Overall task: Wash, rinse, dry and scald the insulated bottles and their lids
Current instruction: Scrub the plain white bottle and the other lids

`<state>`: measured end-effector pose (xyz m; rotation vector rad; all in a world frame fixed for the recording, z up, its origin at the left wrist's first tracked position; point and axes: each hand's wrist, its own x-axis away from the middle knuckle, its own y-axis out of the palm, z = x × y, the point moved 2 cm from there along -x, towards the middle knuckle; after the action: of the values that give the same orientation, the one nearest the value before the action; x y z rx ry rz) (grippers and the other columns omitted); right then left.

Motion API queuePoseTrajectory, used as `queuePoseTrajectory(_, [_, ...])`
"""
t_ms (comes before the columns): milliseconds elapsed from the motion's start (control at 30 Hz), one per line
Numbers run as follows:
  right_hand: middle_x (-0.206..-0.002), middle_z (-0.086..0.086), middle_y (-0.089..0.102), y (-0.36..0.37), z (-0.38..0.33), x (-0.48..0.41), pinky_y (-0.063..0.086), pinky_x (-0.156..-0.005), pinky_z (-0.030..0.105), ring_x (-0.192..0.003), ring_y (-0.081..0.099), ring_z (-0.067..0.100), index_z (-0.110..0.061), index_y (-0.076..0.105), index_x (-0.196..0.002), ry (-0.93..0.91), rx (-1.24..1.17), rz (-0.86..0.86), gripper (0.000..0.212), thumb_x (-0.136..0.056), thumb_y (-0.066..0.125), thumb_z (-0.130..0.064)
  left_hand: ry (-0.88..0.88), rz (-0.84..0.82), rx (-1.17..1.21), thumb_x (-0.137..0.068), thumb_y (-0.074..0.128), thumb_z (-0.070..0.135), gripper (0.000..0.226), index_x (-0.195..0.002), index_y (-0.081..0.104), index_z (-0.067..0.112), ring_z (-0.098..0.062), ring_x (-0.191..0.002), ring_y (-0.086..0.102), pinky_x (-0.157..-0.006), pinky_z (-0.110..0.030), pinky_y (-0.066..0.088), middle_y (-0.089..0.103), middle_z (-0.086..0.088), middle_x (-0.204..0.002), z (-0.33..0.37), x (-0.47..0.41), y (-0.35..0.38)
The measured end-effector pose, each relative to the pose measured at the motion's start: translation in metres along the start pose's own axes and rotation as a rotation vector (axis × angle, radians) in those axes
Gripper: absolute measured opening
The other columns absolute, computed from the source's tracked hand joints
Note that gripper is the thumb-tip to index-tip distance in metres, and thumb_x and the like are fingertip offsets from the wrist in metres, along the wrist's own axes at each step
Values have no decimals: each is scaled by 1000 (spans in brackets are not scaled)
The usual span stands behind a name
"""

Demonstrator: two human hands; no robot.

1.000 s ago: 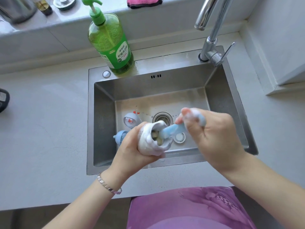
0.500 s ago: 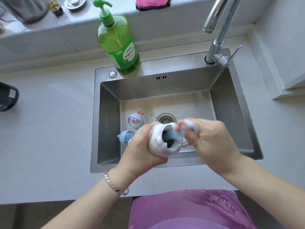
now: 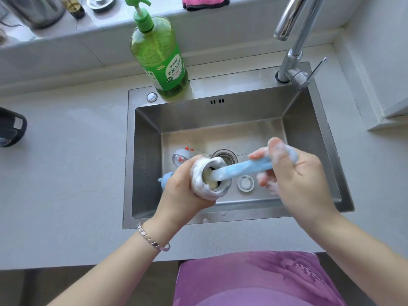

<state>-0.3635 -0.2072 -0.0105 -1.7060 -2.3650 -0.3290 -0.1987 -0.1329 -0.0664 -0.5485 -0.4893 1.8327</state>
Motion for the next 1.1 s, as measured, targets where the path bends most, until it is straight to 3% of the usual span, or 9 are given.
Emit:
queuePoseTrajectory(100, [-54, 4, 54, 2, 1, 9, 37, -46, 15, -45, 43, 10, -17, 70, -77, 1, 60, -64, 43, -83, 39, -45, -7, -8, 24, -61, 82, 6, 50, -99, 57, 28, -6, -82, 58, -73, -13, 45, 60, 8, -92, 1, -3, -3])
queuePoseTrajectory(200, [-81, 0, 70, -2, 8, 6, 46, -61, 10, -62, 62, 5, -15, 70, -81, 6, 91, -87, 40, -81, 41, -43, 3, -42, 5, -62, 82, 6, 46, -100, 61, 20, -8, -82, 59, -73, -20, 48, 62, 8, -91, -2, 3, -1])
queuePoseTrajectory(367, [-93, -2, 72, -5, 12, 7, 52, -67, 12, -80, 71, 15, -6, 70, -84, 121, -86, -129, 19, -83, 55, -18, -67, -93, 58, -61, 79, 13, 46, -97, 58, 31, 0, -81, 56, -73, -9, 41, 59, 10, -93, -1, 9, -1])
queuePoseTrajectory(500, [-89, -9, 73, -4, 9, 13, 51, -70, 11, -80, 70, 9, -16, 69, -82, -62, 16, -81, 12, -85, 58, -14, -107, -100, 58, -57, 82, 7, 54, -96, 58, 35, 8, -84, 55, -74, -3, 38, 59, 16, -93, 1, 12, 2])
queuePoseTrajectory(600, [-89, -24, 70, 8, 16, 19, 47, -77, 9, -85, 67, -1, -28, 67, -83, -255, 217, -140, 7, -85, 64, -22, -42, -96, 0, -56, 84, 3, 54, -102, 61, 19, 6, -87, 54, -77, -5, 37, 60, 15, -92, 0, 11, 10])
queuePoseTrajectory(733, [-84, -10, 73, 6, -1, 15, 48, -75, 13, -78, 68, 4, -13, 69, -73, -243, 153, -163, 15, -85, 62, -7, -110, -72, 54, -57, 83, 4, 49, -95, 59, 25, 0, -78, 54, -70, -12, 41, 60, 8, -85, -7, 8, 7])
queuePoseTrajectory(900, [-74, -2, 74, 0, -11, -2, 53, -71, 18, -72, 70, 11, -10, 68, -72, -133, 41, -143, 18, -85, 59, -2, -114, -56, 83, -58, 81, 4, 49, -97, 60, 25, -3, -79, 55, -70, -19, 45, 61, 8, -87, -10, 11, 1])
queuePoseTrajectory(1033, [-79, 4, 72, 25, 15, 14, 50, -71, 32, -80, 63, 19, -26, 71, -80, -289, 449, -259, 14, -84, 58, -30, 61, -16, -34, -64, 70, 19, 38, -100, 59, 22, -1, -82, 55, -77, -7, 39, 59, 11, -87, 7, 3, 9])
queuePoseTrajectory(1100, [-81, 1, 73, 20, 9, 12, 49, -72, 34, -79, 63, 20, -23, 72, -83, -369, 474, -276, 18, -84, 55, -30, 95, 33, -71, -68, 67, 24, 34, -101, 59, 19, -7, -83, 57, -79, -11, 42, 60, 7, -89, 2, 4, 7])
